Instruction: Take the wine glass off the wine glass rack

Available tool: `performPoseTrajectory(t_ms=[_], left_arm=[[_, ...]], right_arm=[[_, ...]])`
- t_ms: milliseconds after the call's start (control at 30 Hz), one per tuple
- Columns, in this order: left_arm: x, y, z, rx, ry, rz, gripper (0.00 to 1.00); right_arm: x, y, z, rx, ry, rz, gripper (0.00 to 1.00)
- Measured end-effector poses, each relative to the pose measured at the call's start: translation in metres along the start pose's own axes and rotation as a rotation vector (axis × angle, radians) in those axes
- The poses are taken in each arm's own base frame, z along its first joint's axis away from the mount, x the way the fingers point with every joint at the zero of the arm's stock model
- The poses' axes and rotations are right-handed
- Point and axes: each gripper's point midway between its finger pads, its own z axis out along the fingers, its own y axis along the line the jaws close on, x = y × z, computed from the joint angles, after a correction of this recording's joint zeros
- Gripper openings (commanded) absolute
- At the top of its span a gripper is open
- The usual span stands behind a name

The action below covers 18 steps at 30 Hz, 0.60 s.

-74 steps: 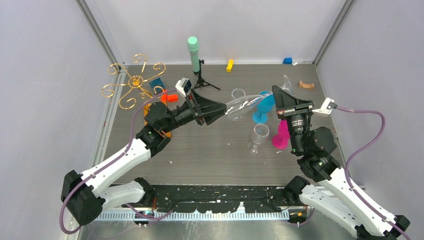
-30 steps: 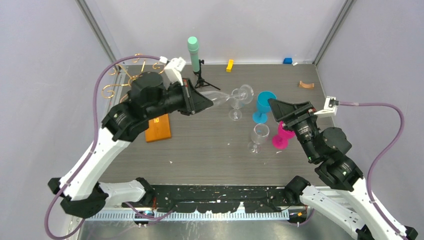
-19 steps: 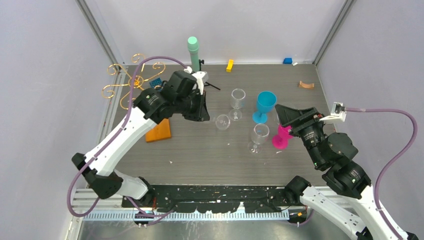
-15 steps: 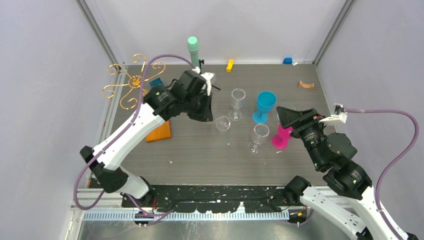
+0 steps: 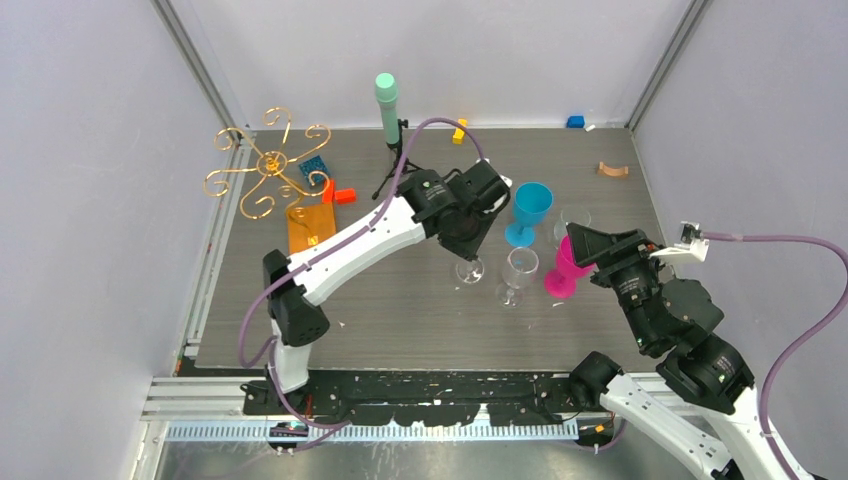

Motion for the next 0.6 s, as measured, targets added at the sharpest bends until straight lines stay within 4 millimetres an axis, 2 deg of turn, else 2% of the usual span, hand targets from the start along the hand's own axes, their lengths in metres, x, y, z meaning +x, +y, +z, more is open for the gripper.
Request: performPoseTrajectory(t_ms=[167, 333, 600], left_arm=[[0.010, -0.007, 0.007, -0.004, 0.054, 0.032, 0.00], [0.016, -0.005, 0.009, -0.015, 0.092, 0.051, 0.00], [0.021, -0.004, 0.019, -0.031, 0.137, 0.062, 0.06]], right_arm=[[0.002, -0.005, -0.001, 0.013, 0.002, -0.006, 0.68], [0.006, -0.011, -0.002, 0.027, 0.010, -0.013, 0.68], [0.006, -0.012, -0.002, 0.031, 0.013, -0.012, 0.68]])
